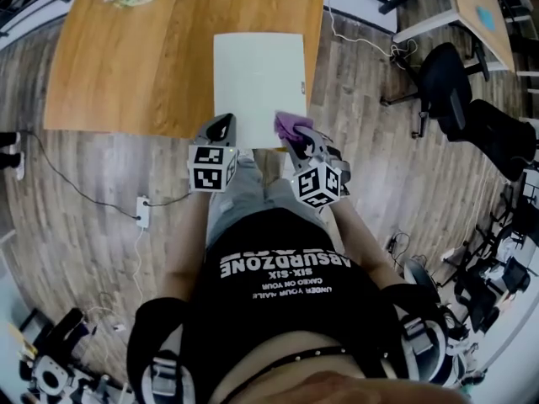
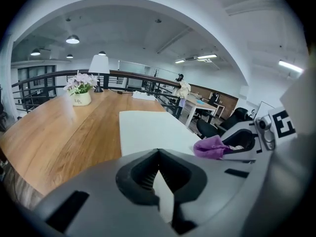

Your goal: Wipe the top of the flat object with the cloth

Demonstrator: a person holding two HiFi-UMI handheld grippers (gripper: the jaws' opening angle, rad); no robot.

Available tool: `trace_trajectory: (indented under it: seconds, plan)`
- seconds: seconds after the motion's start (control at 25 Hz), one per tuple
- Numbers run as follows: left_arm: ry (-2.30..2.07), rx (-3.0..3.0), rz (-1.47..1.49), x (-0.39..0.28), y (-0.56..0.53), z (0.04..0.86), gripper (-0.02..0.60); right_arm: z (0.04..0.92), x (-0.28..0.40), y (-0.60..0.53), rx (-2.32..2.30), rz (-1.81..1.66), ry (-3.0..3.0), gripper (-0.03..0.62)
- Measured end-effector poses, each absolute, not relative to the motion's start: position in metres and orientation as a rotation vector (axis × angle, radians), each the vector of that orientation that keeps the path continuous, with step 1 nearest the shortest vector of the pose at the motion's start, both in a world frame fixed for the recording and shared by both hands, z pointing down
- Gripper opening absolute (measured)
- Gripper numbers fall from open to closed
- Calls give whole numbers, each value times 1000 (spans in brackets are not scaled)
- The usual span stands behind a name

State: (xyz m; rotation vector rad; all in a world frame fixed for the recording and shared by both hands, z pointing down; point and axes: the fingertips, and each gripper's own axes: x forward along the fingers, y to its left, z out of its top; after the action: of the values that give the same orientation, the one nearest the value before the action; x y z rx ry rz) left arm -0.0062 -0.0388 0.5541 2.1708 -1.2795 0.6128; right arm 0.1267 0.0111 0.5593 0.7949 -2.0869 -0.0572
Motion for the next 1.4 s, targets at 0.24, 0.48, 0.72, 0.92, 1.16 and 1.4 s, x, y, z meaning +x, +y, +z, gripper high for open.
trace_trajectory:
  seconds: [0.24, 0.48, 0.72, 0.92, 1.16, 1.4]
  plan:
    - [-1233, 2193, 640, -14, -61, 562, 15, 560, 121, -13, 838, -41, -2069, 100]
    - [-1204, 2199, 667, -23, -75, 570, 15, 561, 118, -39, 884, -35, -2054, 101]
    - [-1188, 2201, 693, -23, -80, 574, 15, 561, 119, -59, 898, -54, -2043, 101]
    - [-1158, 2211, 715, -22, -82, 575, 15, 561, 119, -79, 921, -64, -2030, 101]
    - [-1133, 2214, 737, -21, -86, 577, 15, 560, 120, -111, 959, -75, -2017, 103]
    - [-1115, 2205, 750, -25, -90, 585, 15, 563, 121, -142, 991, -76, -2001, 103]
